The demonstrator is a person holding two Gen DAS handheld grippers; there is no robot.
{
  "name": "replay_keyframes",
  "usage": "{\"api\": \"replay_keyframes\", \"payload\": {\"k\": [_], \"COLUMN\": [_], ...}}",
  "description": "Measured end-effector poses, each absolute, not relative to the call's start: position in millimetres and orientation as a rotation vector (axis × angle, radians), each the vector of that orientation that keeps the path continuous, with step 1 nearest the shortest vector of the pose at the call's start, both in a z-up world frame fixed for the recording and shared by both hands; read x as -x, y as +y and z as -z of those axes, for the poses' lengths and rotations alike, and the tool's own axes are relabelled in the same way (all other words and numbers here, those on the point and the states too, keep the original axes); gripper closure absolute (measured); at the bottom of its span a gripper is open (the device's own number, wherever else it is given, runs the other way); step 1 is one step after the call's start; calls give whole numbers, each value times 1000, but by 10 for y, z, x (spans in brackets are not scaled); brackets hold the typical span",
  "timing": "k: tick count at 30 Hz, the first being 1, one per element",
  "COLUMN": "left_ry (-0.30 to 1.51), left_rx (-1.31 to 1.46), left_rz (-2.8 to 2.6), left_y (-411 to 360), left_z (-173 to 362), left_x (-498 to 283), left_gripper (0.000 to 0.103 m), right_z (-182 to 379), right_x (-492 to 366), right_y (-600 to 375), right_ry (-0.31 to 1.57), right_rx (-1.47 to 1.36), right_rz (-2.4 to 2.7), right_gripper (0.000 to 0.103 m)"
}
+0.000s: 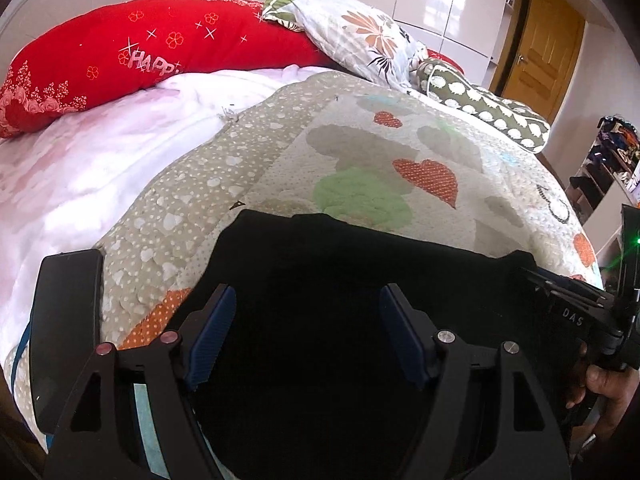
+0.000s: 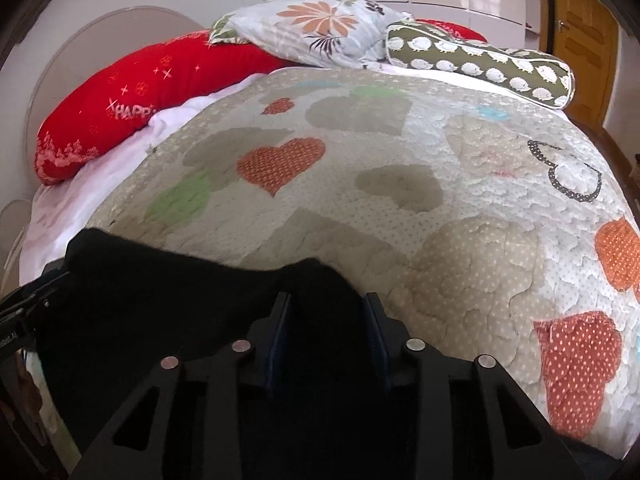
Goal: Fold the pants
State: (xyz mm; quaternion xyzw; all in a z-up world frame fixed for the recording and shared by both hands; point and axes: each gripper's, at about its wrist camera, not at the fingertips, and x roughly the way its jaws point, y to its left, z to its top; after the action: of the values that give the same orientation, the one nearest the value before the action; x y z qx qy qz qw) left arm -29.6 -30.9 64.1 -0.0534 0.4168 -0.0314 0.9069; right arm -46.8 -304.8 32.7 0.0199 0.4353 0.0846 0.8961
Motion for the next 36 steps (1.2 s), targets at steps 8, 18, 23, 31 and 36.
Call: {"api": "replay_keyframes", "payload": {"k": [8, 18, 23, 31, 36], "left_ry": [870, 870, 848, 827, 865], "left_rx": [96, 92, 98, 115, 85], "left_rz": [38, 23, 41, 136, 192], "left_y": [-292, -288, -321, -571, -863], "left_z": [-552, -571, -703, -850, -704], "left_x": [175, 179, 306, 574, 642], "left_gripper": [28, 26, 26, 26, 26], "right_z": [-298, -387, -562, -640, -516], "right_x": [366, 387, 631, 1235, 1529], "right_y": [-3034, -3097, -3103, -3272, -3562], "right_ry": [896, 896, 866, 862, 890], "right_rx": [-43, -102, -74, -35, -54], "right_rz": [-164, -172, -178, -189, -131], "right_gripper": [69, 68, 63, 57, 57]}}
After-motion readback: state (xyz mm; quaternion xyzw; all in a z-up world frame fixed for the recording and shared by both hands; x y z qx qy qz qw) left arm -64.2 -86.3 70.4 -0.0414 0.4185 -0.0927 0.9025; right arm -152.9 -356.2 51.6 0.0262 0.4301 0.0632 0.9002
